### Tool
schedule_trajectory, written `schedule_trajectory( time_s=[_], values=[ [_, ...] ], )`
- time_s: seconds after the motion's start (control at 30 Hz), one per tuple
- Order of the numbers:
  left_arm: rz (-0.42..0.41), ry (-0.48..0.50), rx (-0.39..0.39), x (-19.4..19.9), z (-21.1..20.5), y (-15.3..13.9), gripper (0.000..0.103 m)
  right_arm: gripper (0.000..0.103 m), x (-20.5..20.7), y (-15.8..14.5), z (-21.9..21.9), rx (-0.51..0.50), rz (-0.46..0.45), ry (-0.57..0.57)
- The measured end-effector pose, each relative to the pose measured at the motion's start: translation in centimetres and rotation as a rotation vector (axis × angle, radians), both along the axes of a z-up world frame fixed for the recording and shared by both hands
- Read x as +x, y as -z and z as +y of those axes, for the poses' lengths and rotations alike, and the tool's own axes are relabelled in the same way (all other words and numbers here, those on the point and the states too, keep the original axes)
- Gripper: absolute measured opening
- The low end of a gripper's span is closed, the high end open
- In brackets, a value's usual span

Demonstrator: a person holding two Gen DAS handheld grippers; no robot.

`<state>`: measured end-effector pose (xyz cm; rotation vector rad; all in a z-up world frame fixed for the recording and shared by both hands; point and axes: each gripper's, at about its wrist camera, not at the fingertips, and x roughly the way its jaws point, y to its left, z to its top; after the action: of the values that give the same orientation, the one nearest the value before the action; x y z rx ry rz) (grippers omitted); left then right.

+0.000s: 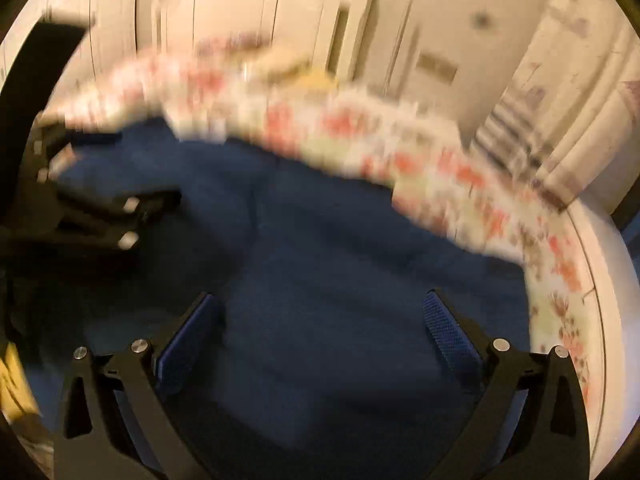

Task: Fold large clothes

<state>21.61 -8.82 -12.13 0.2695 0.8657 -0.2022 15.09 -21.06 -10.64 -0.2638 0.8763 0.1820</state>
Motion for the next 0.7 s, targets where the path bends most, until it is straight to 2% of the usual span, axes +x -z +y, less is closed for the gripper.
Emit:
schedule_trajectory(
  time_s=[0.1, 0.2, 0.3, 0.4, 0.47, 0.53, 0.6, 0.63, 0.67, 0.7],
  values=[
    [0.010, -0.012, -0.030, 0.6, 0.2, 0.6, 0.101, 0.099, 0.8, 0.5, -1.6, 0.109, 0.026, 0.020],
    [0.004, -0.008, -0.028, 0.6, 0.3, 1.0, 0.101, 0.099, 0.8, 0.7, -1.5, 0.101, 0.031, 0.020],
    [0.022, -0.007, -0.078, 0.4, 1.4, 0.4, 0.101, 0.098, 0.5, 0.6, -2.0, 0.127, 0.027, 0.022],
    [-0.052, -0.066, -0.124, -1.6, 4.2, -2.0, 0.101, 0.098, -0.8, -1.0, -3.9, 0.139, -0.034, 0.093],
    [-0.118, -0.096, -0.106, -2.8, 6.4, -3.3, 0.101, 0.098, -1.5, -1.7, -5.4, 0.131, -0.064, 0.134],
    [-0.150, -0.176, -0.039, -3.1, 9.0, -3.1, 0.101, 0.098, -1.9, -1.7, -8.1, 0.149, -0.065, 0.209],
    [-0.092, -0.213, -0.046, -2.4, 11.1, -1.4, 0.101, 0.099, -1.7, -0.6, -10.6, 0.189, -0.025, 0.281],
    [-0.035, -0.216, -0.103, -1.9, 12.1, -0.3, 0.101, 0.099, -1.3, 0.4, -11.8, 0.256, 0.013, 0.302],
    [-0.024, -0.221, -0.144, -1.8, 12.7, 0.0, 0.101, 0.099, -1.1, 1.0, -12.5, 0.312, 0.024, 0.304],
    [-0.031, -0.224, -0.164, -1.9, 13.0, -0.1, 0.101, 0.099, -1.0, 1.2, -12.6, 0.317, 0.024, 0.305]
  ],
)
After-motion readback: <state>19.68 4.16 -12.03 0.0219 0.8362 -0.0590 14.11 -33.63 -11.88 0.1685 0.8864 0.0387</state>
